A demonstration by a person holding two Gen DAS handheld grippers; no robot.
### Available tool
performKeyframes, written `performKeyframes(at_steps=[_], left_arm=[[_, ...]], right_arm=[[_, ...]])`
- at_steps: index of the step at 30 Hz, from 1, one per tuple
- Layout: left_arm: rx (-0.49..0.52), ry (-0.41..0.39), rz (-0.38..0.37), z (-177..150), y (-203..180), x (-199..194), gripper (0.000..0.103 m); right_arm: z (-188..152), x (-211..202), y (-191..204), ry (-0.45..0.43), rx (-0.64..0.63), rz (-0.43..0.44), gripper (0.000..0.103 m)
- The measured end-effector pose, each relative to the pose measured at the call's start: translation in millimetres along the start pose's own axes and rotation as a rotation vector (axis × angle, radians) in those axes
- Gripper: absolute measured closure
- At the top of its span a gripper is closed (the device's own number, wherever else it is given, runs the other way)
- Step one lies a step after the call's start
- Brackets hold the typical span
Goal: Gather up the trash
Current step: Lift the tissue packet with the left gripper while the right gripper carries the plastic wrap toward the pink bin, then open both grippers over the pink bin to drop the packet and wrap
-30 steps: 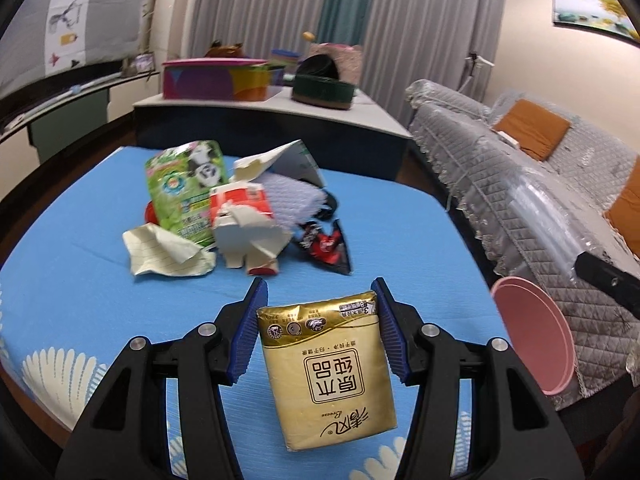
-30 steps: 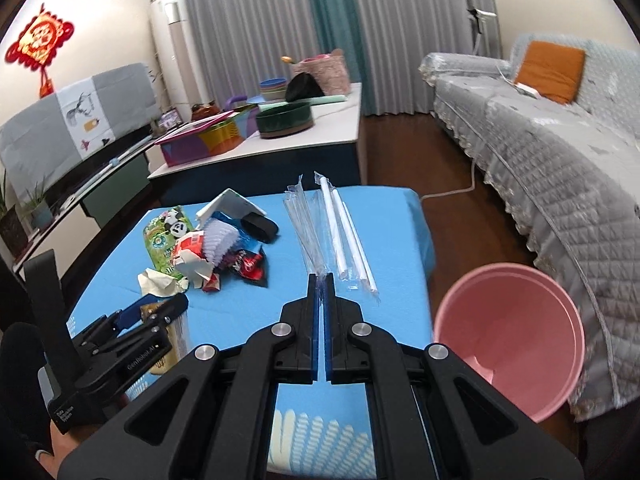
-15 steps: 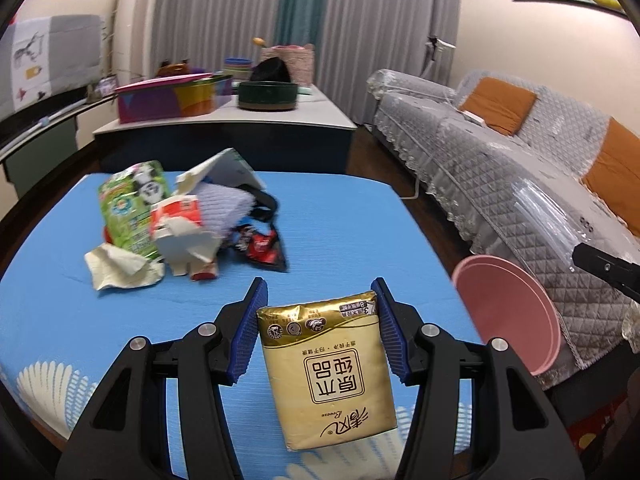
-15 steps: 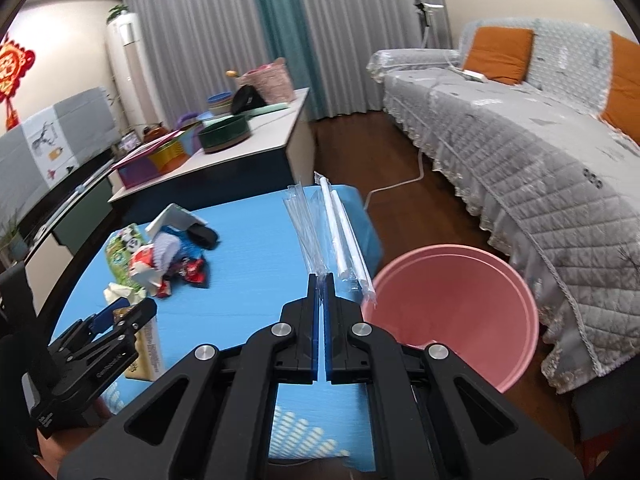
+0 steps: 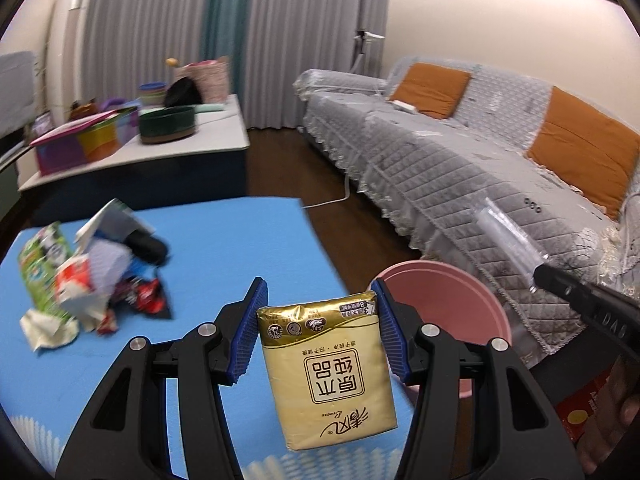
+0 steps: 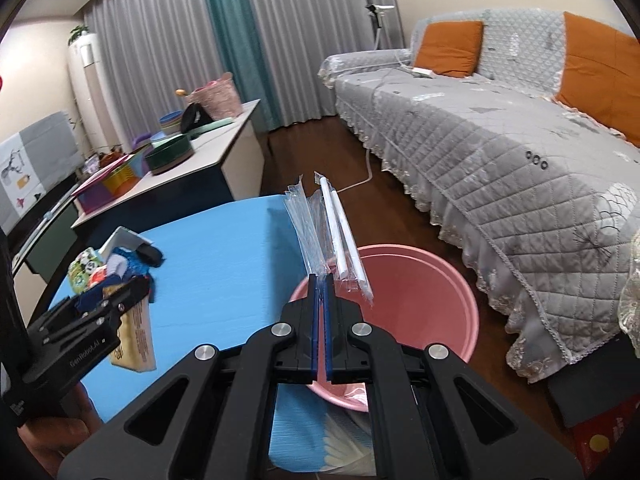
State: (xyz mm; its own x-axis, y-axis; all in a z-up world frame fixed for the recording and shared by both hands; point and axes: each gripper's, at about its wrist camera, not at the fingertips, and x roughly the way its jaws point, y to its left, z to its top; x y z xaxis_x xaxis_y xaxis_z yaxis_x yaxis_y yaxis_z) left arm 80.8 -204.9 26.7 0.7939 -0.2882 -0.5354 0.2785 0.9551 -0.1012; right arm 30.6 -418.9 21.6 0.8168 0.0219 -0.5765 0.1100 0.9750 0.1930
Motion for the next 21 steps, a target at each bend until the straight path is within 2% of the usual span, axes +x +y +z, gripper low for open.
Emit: performKeyframes(at_steps=[8,17,19,20,21], left_arm=[[0.053,0.012,-0.094,20,-40,32,0.050],[0.079,0.073,-0.197,29,-69,74,0.050],[0.093,0.099,-0.258,31,-78,82,0.048],[0.107,0.107,-0.272,33,-83,86,0.047],[0.115,0.111,-0.275,34,-86,88,0.041]], right_arm=[[2,7,-24,-0.007,0.018,-0.048,0.101],[5,26,-46,0.016,0.060,-0.080,0.100],[5,30,-49,0.022,0.063,-0.094,0.096],[6,31,-51,0.026,0.065,-0.102,0.087],[6,33,-53,0.028,0.072,-0.115,0.077]])
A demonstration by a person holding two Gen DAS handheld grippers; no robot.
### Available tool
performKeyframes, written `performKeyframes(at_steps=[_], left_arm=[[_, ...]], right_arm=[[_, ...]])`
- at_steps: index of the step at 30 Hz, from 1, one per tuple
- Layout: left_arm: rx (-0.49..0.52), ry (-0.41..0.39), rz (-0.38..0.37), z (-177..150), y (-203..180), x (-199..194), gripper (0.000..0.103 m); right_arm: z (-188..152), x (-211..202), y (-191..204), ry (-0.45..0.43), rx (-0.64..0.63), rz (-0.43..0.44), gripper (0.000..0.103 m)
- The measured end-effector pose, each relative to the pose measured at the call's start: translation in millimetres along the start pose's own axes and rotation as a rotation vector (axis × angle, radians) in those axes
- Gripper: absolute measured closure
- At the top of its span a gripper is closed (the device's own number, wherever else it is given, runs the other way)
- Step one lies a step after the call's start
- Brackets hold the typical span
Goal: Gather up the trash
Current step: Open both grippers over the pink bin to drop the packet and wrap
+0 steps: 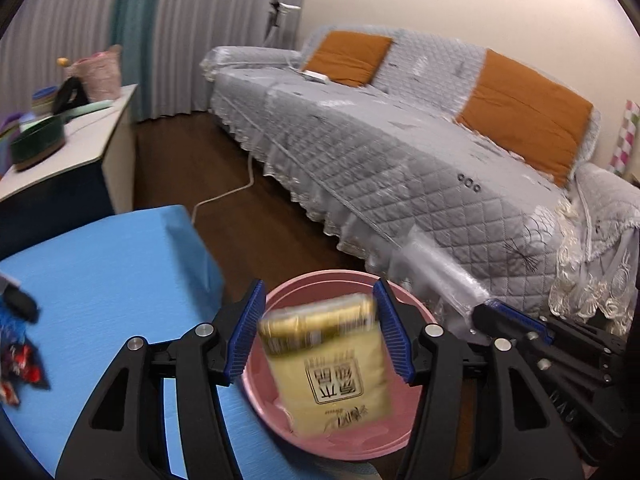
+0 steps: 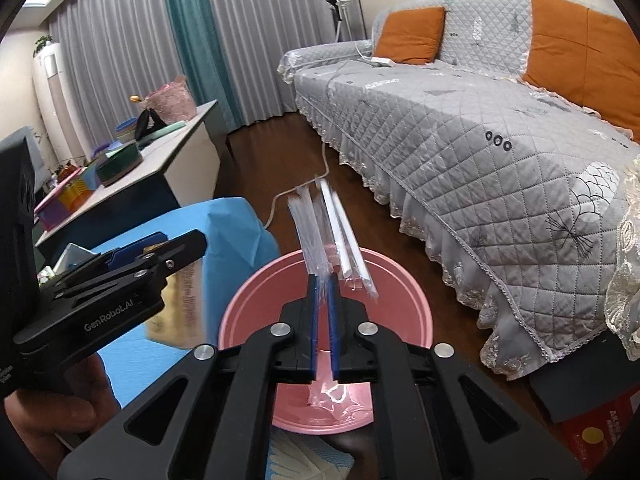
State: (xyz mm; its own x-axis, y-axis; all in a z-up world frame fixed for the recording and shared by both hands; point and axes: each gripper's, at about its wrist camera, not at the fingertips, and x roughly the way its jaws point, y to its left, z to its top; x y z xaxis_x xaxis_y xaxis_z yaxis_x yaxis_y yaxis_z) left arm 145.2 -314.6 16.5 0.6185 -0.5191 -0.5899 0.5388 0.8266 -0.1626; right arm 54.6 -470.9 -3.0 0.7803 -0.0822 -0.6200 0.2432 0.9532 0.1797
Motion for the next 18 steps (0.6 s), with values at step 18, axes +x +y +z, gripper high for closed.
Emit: performKeyframes(at_steps=[18], left_arm=[[-0.016,-0.109,0.063,-2,26,-61,0.035]], right_arm=[[5,-25,9,-0.126,0.034,-0.061,0.049]])
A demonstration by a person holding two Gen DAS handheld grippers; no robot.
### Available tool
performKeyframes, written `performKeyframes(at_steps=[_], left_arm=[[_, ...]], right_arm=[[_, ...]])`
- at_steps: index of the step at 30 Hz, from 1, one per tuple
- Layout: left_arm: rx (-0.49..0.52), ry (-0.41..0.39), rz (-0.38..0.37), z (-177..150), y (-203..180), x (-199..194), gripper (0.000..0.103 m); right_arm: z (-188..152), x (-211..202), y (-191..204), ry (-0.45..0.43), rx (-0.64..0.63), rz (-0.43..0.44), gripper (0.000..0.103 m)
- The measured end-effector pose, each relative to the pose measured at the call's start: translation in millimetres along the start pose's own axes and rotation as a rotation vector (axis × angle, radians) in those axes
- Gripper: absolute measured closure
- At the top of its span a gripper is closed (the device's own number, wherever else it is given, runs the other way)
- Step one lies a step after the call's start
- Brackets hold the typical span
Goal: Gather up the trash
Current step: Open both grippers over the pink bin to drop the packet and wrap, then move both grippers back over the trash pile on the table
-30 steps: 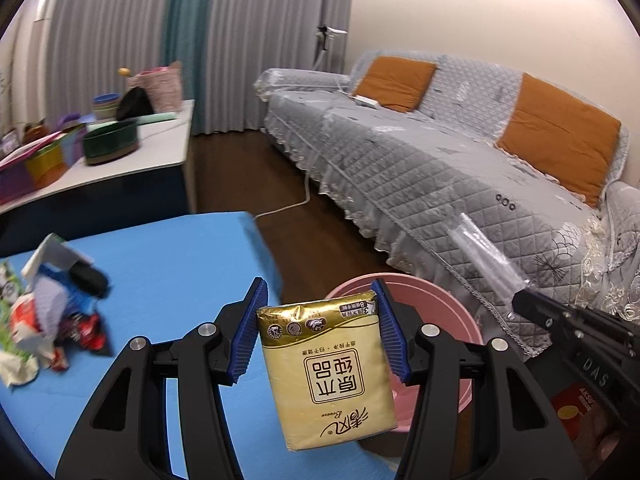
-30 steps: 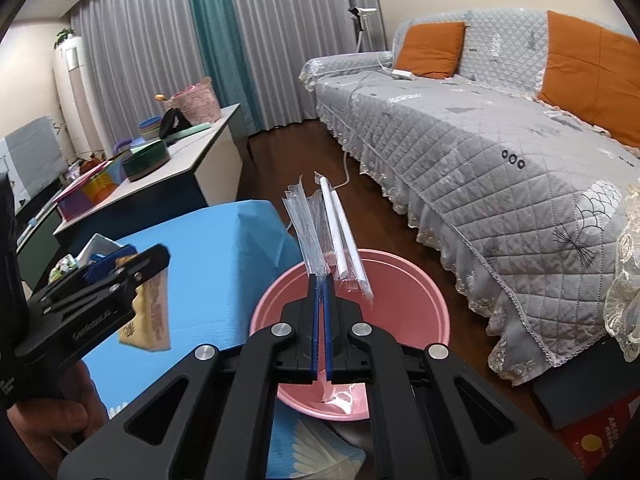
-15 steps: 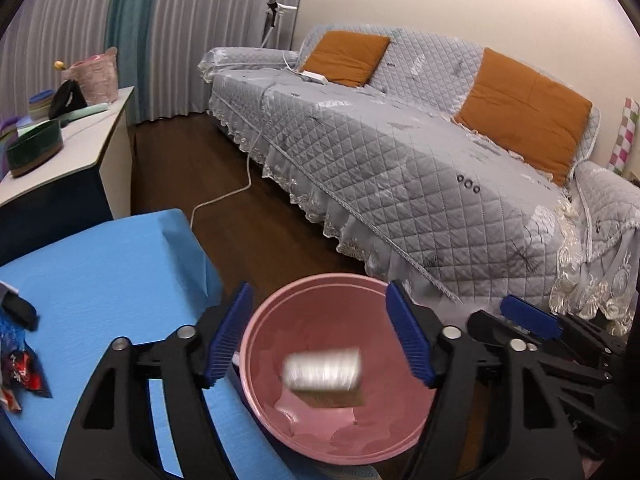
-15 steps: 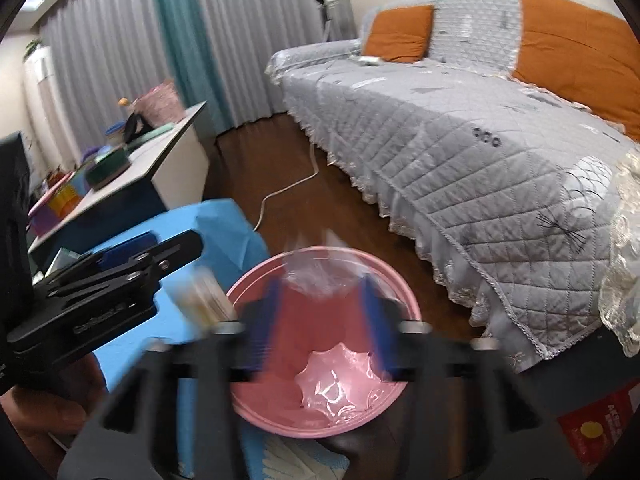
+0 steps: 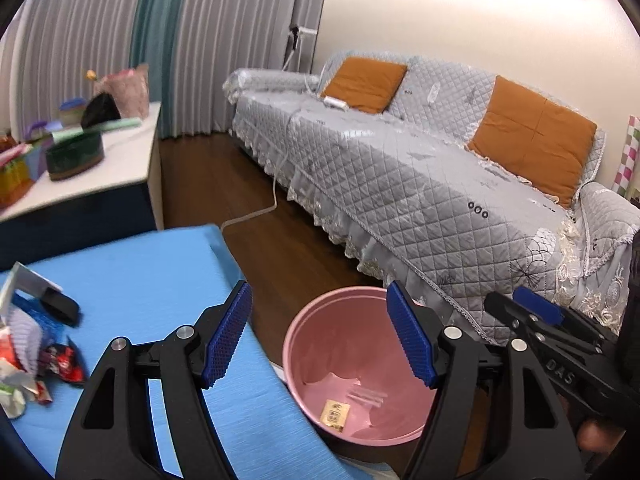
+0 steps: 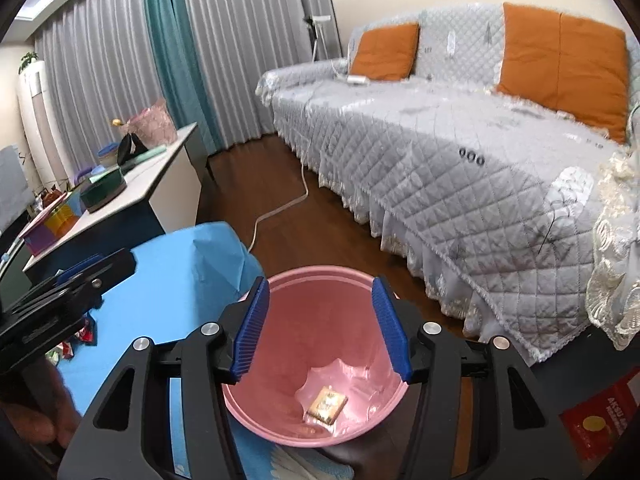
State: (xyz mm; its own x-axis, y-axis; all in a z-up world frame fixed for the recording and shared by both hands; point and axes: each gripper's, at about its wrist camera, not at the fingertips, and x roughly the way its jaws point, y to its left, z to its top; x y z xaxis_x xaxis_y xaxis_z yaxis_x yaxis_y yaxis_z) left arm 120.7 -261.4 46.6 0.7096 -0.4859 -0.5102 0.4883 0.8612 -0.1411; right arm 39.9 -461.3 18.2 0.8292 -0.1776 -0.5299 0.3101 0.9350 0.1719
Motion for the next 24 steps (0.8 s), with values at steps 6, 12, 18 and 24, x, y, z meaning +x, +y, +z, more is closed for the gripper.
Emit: performKeyframes(at_steps=[6,12,18,24], left_arm=[[0.013,-0.033,0.028,3,10,-35,0.035],[0.011,-0.051,0.036,9,32,-77,0.035],[0.011,-0.065,0.040,13,68,-118,0.036],[-0.023,-0.074,0.096,1,117,-142,0.040]], right_arm=[[4,-25,28,-0.085,-0.057,0.037,0.049],[5,-49,63,-0.083,-0.116,0.093,0.051],[3,-66,87,-0.065,-0.111,0.146,0.051],[4,-76,116,-0.046,-0.097,0.192,0.056]])
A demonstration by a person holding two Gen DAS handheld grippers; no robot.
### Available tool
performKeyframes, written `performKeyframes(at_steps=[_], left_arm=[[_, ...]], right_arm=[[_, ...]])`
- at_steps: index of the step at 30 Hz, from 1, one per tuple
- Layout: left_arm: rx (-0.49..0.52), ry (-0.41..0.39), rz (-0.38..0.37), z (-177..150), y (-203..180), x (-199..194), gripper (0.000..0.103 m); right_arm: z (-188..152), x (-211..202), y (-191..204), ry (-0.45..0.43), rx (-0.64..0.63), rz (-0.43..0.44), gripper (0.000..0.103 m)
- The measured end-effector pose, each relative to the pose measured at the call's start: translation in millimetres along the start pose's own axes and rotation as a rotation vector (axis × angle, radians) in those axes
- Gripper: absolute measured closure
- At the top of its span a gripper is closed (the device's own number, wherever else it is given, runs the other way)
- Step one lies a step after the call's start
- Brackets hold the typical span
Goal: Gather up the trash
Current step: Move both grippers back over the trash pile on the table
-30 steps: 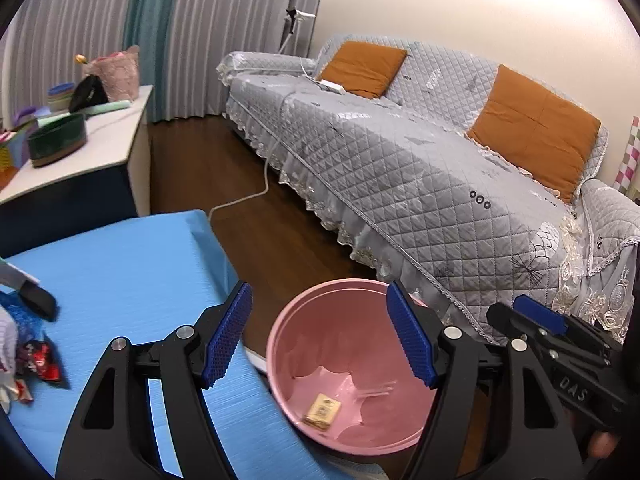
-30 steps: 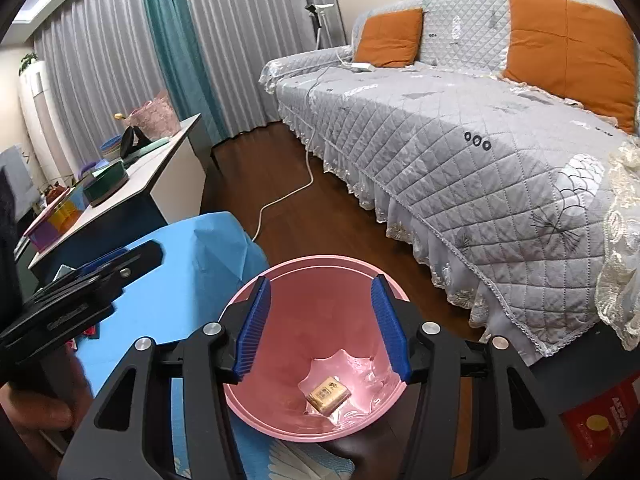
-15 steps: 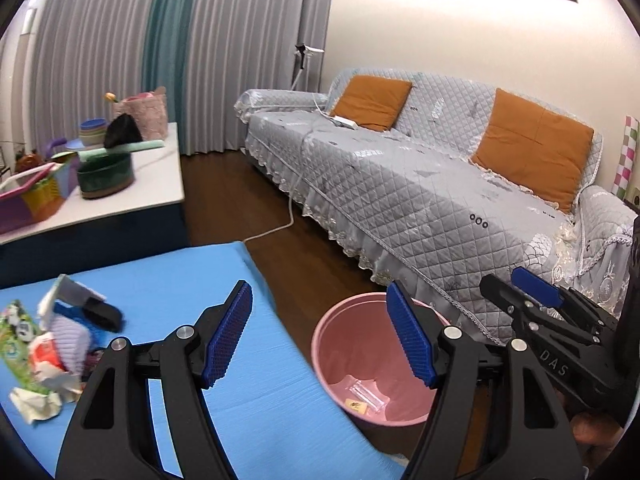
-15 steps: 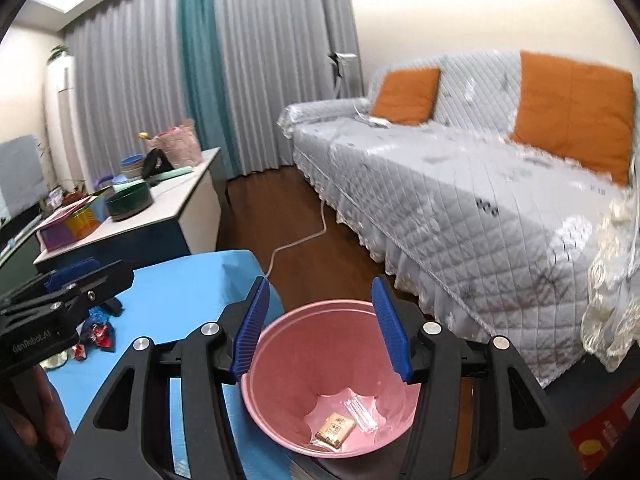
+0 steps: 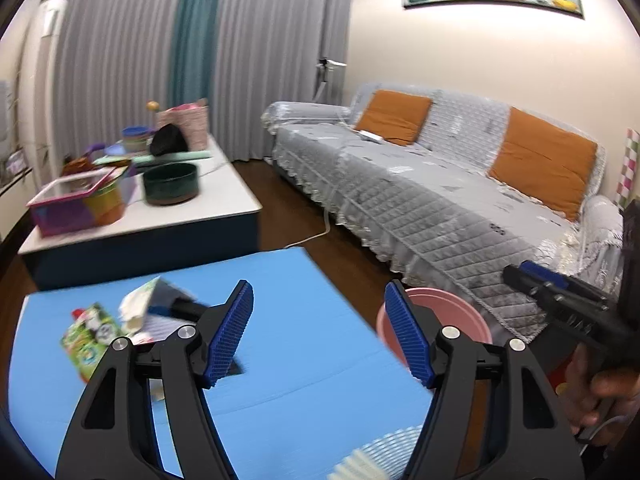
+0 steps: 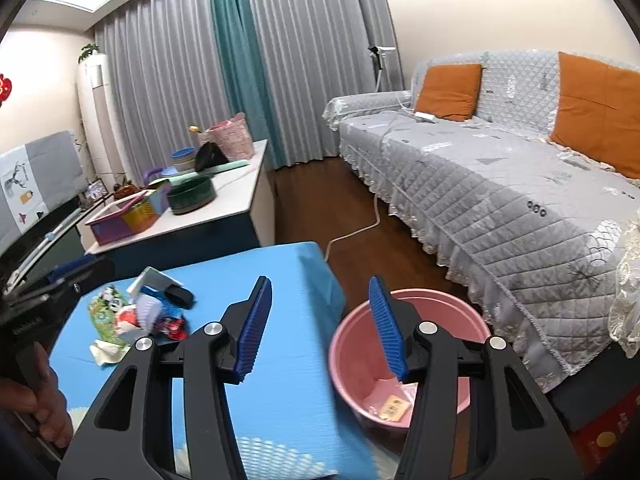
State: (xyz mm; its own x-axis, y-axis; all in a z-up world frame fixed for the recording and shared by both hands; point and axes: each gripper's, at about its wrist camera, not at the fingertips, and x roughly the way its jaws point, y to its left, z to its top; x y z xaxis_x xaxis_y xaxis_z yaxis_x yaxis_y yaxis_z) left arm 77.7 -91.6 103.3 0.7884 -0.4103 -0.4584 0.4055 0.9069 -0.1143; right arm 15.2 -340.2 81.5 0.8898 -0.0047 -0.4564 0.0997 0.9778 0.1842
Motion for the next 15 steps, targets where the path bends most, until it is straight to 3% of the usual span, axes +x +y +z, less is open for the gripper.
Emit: performKeyframes(at_steps=[5,7,15], left_arm=[[-0.088,-0.006,0.055,-15,43,-8,0.047],[-0.108,0.003,0.083,-21,60,-9,0.049],[-0.231,0.027,0.246,-39,134,-14,0.055]], right_arm=[[-3,7,40,0.017,-0.051,0.060,0.079],[-6,11,55,0.020,-0.081,0.089,0.084],[-26,55,106,0.089,-0.140,0.197,0.086]])
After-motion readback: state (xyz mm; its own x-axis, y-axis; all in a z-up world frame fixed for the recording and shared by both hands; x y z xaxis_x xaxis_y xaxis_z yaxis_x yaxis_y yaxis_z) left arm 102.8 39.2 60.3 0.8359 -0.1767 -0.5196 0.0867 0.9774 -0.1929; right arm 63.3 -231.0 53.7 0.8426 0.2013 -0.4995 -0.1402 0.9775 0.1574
